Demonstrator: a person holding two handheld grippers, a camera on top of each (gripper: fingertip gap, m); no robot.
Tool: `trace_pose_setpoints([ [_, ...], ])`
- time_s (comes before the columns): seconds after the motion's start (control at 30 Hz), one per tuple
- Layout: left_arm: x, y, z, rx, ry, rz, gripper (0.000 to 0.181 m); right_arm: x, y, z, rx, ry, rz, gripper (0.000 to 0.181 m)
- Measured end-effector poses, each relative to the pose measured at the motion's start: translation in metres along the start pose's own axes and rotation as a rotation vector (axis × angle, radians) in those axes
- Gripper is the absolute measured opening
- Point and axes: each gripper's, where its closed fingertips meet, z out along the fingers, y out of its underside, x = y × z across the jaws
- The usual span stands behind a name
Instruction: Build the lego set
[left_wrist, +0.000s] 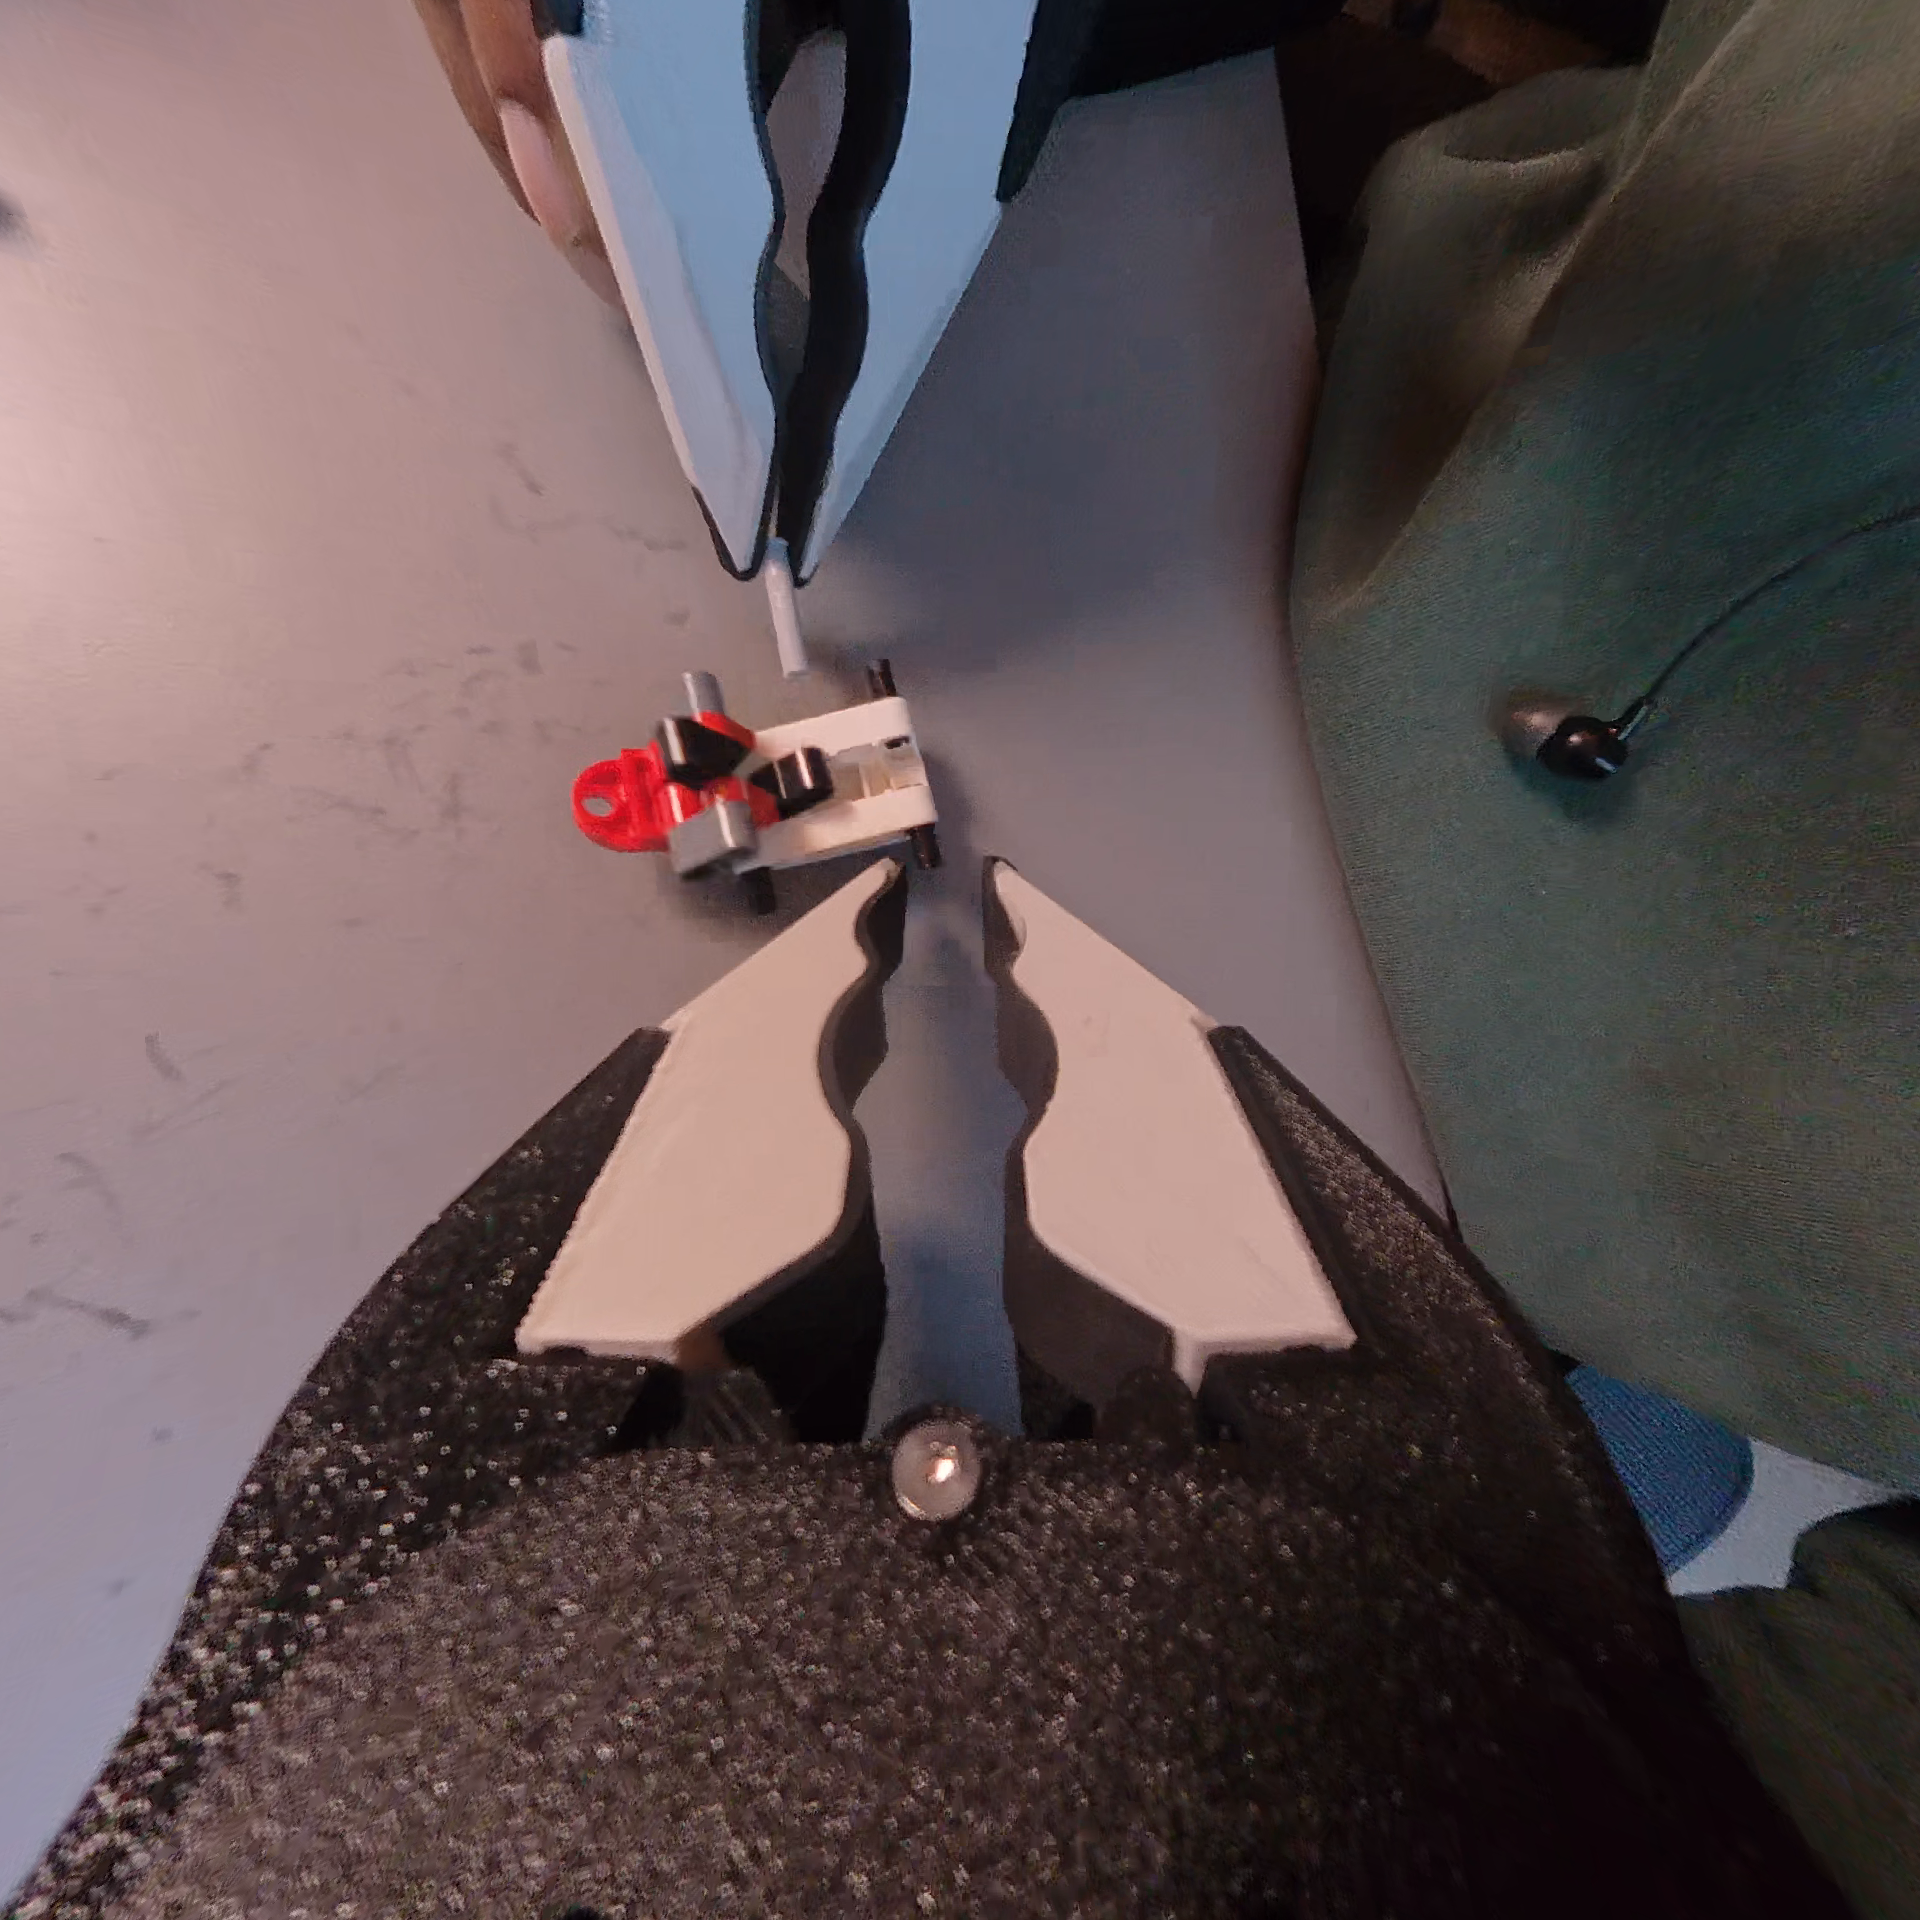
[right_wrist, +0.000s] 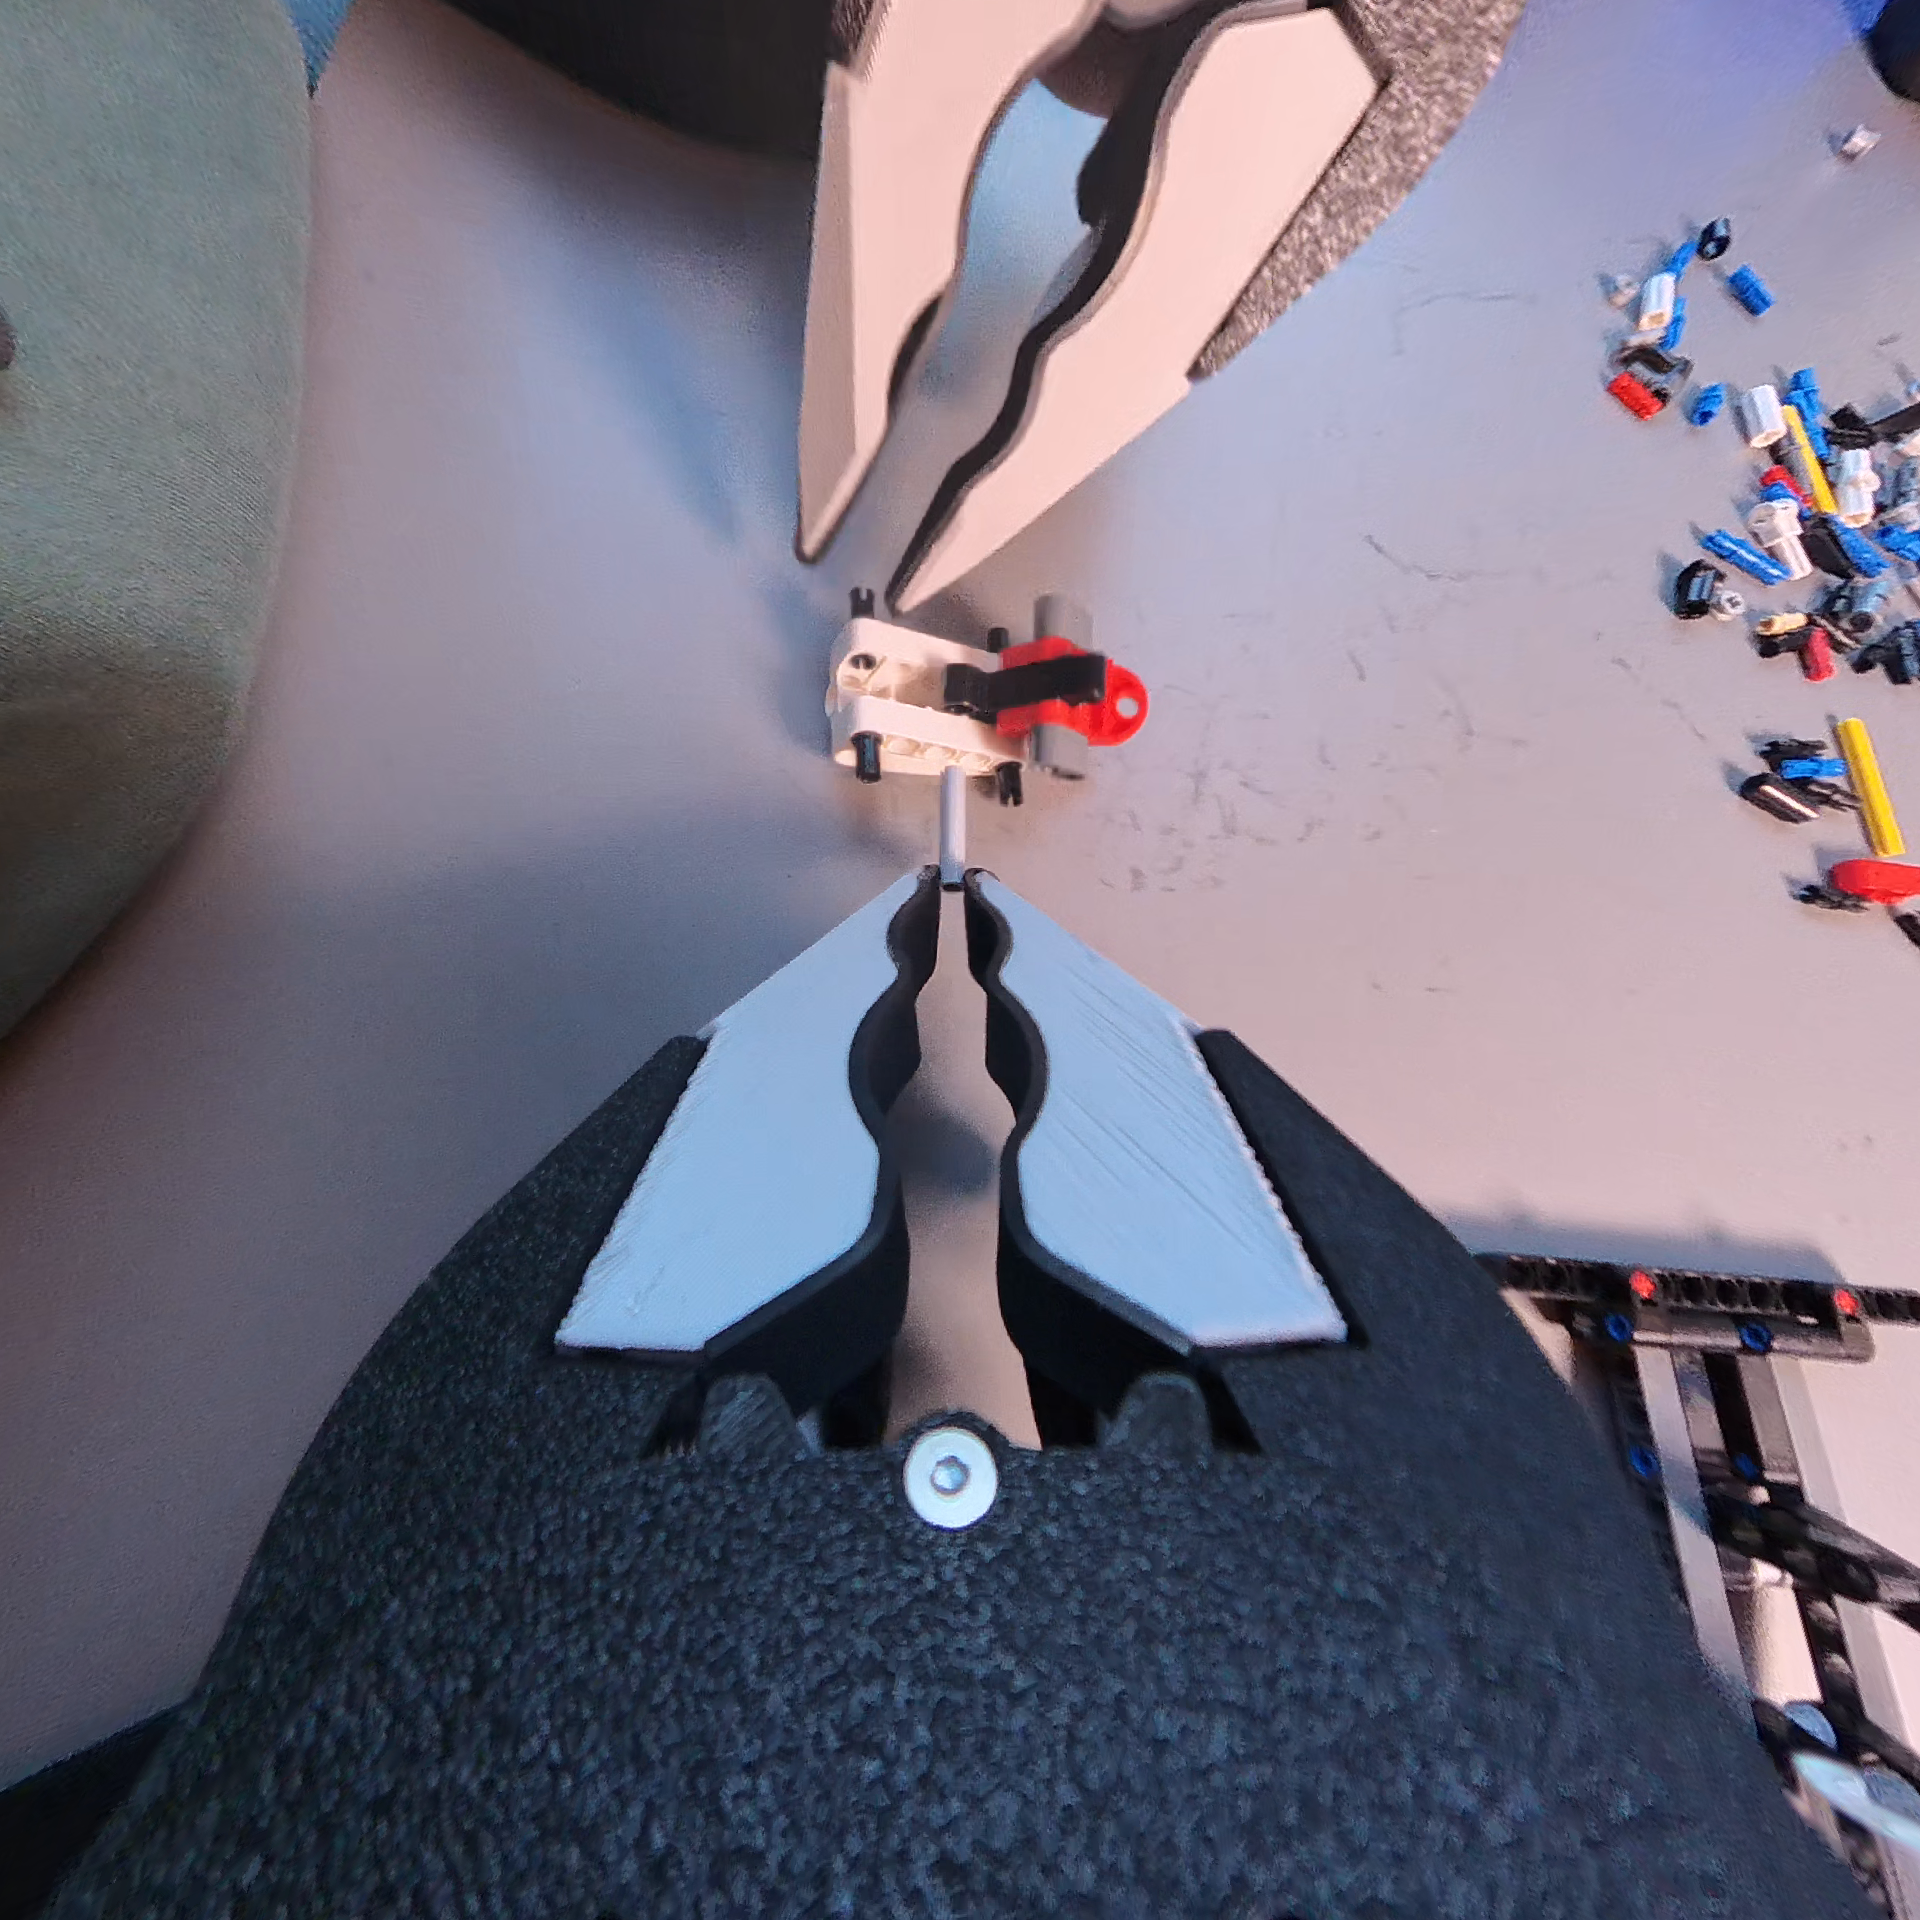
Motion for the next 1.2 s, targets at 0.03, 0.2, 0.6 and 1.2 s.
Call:
trace_pose_setpoints([
  [0.03,0.002,0.001,-0.004,0.012,0.01,-0.006,0.017,0.001,0.0,-0.003,0.01,0.007,0.004,0.004],
  [0.2,-0.006,-0.029,-0.032,0.26,-0.068,-0.038,0.024,0.003,-0.03,-0.023,0.171,0.034,0.0,0.004],
  [0.6,-0.004,-0.071,-0.034,0.462,-0.078,-0.022,0.004,0.012,-0.058,-0.039,0.319,0.138,-0.01,0.005],
  [1.2,-0.027,-0.064,-0.047,0.571,-0.039,-0.138,0.021,0.027,-0.058,-0.044,0.387,0.165,0.056,0.004],
])
